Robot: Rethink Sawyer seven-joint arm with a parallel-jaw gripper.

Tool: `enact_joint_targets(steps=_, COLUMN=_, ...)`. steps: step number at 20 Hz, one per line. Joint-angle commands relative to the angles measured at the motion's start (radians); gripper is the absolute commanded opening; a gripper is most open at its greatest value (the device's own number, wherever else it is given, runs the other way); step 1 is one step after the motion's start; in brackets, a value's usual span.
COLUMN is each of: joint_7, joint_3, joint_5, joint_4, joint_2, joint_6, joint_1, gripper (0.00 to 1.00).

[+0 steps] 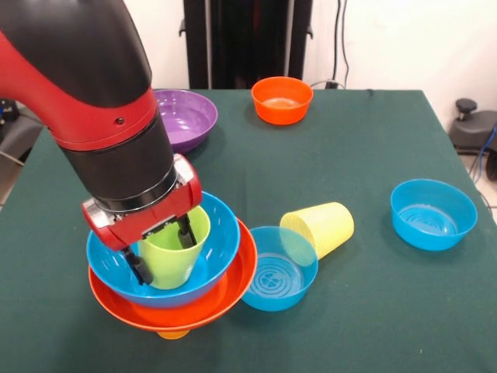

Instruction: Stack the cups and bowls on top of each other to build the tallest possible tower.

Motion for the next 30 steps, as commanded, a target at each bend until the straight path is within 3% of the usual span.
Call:
enact_joint_targets(steps=1, joint_7=-0.303, joint_3=-0.086, joint_5=-0.074, joint_4=-0.075, joint_2=-0.046, joint_6=0.136, joint_1=0.044, gripper=1.00)
enact_joint_targets(steps=21, joint_7=-0.341, joint_3=-0.080, joint_5=-0.088, joint_4=-0.141, joint_2=-0.081, joint_6=0.254, joint_1=0.053, gripper=1.00)
enact_joint_targets(steps=27, joint_7=-0.370, joint_3=-0.075, joint_5=-0.090, joint_4=-0.190, joint_2=-0.086, joint_6=0.325, joint_1=0.064, gripper=1.00)
enact_joint_targets(steps=30, joint_7=-0.421, joint_3=-0.070, joint_5=-0.085, joint_4=-0.205, joint_2=-0.108, joint_6=0.406, joint_1=0.055, gripper=1.00)
